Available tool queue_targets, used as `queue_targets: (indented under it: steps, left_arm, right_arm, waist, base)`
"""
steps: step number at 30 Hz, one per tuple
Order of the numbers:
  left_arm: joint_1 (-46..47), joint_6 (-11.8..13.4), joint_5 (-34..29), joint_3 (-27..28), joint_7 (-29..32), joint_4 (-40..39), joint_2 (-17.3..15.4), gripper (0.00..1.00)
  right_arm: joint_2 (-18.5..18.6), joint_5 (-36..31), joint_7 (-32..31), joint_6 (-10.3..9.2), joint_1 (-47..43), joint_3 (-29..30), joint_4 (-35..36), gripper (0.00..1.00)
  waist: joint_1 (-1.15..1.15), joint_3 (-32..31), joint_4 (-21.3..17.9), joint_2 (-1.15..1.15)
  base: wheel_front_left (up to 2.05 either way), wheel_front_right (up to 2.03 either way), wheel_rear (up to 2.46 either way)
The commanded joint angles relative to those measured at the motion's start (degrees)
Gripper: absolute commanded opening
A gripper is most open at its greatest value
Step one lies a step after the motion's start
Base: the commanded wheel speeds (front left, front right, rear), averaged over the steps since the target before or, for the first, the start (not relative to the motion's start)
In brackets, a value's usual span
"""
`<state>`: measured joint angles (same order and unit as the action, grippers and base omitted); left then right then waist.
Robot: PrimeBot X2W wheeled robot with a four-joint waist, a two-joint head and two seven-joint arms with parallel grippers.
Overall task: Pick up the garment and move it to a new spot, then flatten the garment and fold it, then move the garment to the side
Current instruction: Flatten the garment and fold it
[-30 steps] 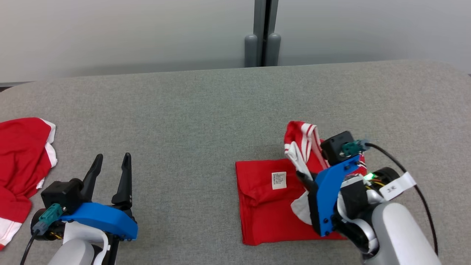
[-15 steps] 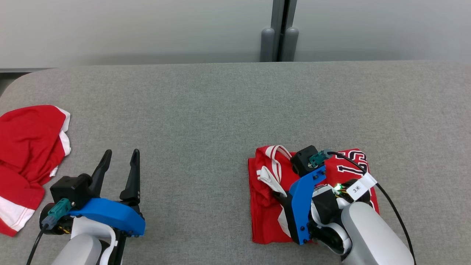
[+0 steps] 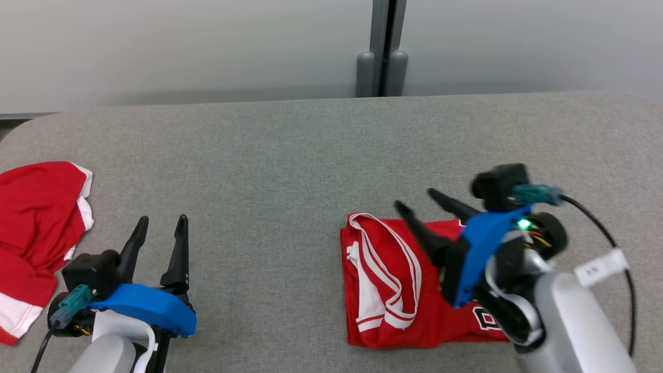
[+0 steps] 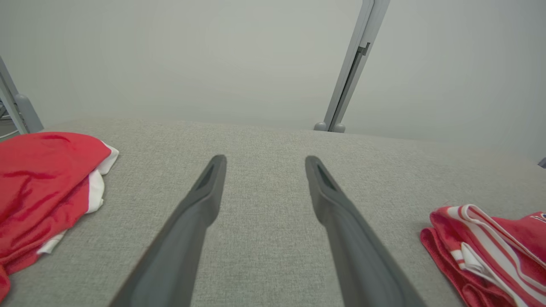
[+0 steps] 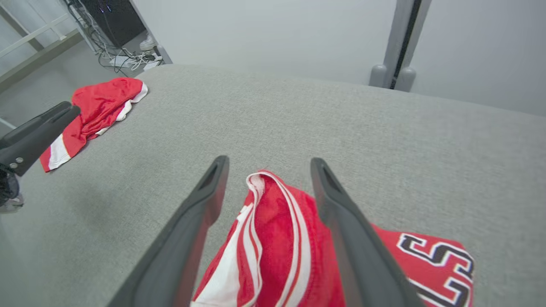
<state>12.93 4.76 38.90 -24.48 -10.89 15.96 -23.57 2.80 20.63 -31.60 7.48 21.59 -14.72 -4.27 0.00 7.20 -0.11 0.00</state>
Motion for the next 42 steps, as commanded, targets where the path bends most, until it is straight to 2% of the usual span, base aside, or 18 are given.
queue_targets:
  steps: [1, 5, 8, 9, 10, 11, 20, 26, 31, 35, 39, 40, 41, 42]
  left_arm:
    - [-0.5, 0.3, 0.3, 0.5, -0.3, -0.3, -0.5, 1.0]
    - [-0.7, 0.5, 0.3, 0.4, -0.4, -0.8, -0.6, 1.0]
    - [-0.2, 0.5, 0.3, 0.2, -0.3, -1.1, -0.5, 1.0]
    - [-0.1, 0.6, 0.2, 0.2, -0.3, -1.2, -0.5, 1.0]
    - [0.1, 0.6, 0.2, 0.2, -0.3, -1.3, -0.6, 1.0]
    - [0.3, 0.6, 0.2, 0.2, -0.3, -1.4, -0.6, 1.0]
    - [1.6, 0.6, -0.2, -0.4, 0.1, -1.6, -0.8, 1.0]
    - [2.0, 0.3, -0.2, -1.0, 0.3, -1.4, -0.6, 1.0]
    - [2.1, 0.1, 0.1, -1.4, 0.3, -0.9, -0.2, 1.0]
    - [1.4, 0.2, 0.3, -1.1, -0.2, -0.5, -0.5, 1.0]
    - [0.2, 0.5, 0.8, -0.9, -0.5, -0.3, -0.8, 1.0]
    - [0.0, 0.6, 0.8, -0.8, -0.7, -0.4, -0.9, 1.0]
    - [-0.1, 0.6, 0.9, -0.7, -0.9, -0.5, -1.0, 1.0]
    - [-0.3, 0.8, 0.8, -0.6, -1.0, -0.6, -1.0, 1.0]
  right_arm:
    - [0.2, -1.7, 1.0, 0.04, -2.7, 2.7, 2.1, 1.0]
    - [0.1, -5.8, 5.0, 0.04, -8.1, 9.2, 4.4, 1.0]
    - [0.1, -9.4, 8.9, 0.04, -12.1, 11.5, 3.2, 1.0]
    - [0.1, -10.1, 10.2, 0.04, -13.2, 11.5, 2.3, 0.91]
    - [0.1, -10.7, 11.6, 0.04, -13.9, 11.1, 1.3, 0.25]
    - [0.1, -10.6, 12.5, 0.04, -14.6, 10.2, -0.3, 0.0]
    - [0.1, -7.6, 17.7, 0.04, -10.2, -2.8, -14.0, 0.0]
    - [0.1, -2.5, 17.3, 0.04, -5.0, -13.4, -21.4, 0.0]
    - [0.2, 4.1, 17.1, 0.03, -2.6, -21.3, -23.9, 0.0]
    - [0.2, 7.5, 19.7, 0.04, -0.5, -22.6, -24.2, 0.0]
    - [0.2, 8.9, 23.9, 0.04, 0.8, -20.0, -22.7, 0.0]
    - [0.2, 8.9, 24.9, 0.04, 0.9, -18.9, -21.9, 0.16]
    - [0.2, 8.8, 26.2, 0.04, 0.8, -17.4, -20.8, 0.69]
    - [0.2, 8.3, 27.6, 0.04, 0.5, -15.8, -19.5, 1.0]
  waist:
    - [0.0, -0.2, -0.3, 0.0]
    - [0.0, -0.1, -0.6, 0.0]
    - [0.0, 0.3, -0.6, 0.0]
    - [0.0, 0.4, -0.6, 0.0]
    - [0.0, 0.7, -0.6, 0.0]
    - [0.0, 0.9, -0.7, 0.0]
    - [0.0, 2.0, -0.3, 0.0]
    - [0.0, 2.0, 0.6, 0.0]
    - [0.0, 1.6, 1.4, 0.0]
    - [0.0, 1.2, 1.3, 0.0]
    - [0.0, 0.4, 0.6, 0.0]
    - [0.0, 0.1, 0.4, 0.0]
    - [0.0, -0.2, 0.1, 0.0]
    - [0.0, -0.4, -0.1, 0.0]
  base:
    - [0.0, 0.0, 0.0]
    - [0.0, 0.0, 0.0]
    - [0.0, 0.0, 0.0]
    - [0.0, 0.0, 0.0]
    - [0.0, 0.0, 0.0]
    - [0.0, 0.0, 0.0]
    - [0.0, 0.0, 0.0]
    - [0.0, 0.0, 0.0]
    - [0.0, 0.0, 0.0]
    - [0.0, 0.0, 0.0]
    - [0.0, 0.0, 0.0]
    - [0.0, 0.0, 0.0]
    - [0.0, 0.0, 0.0]
    - [0.0, 0.0, 0.0]
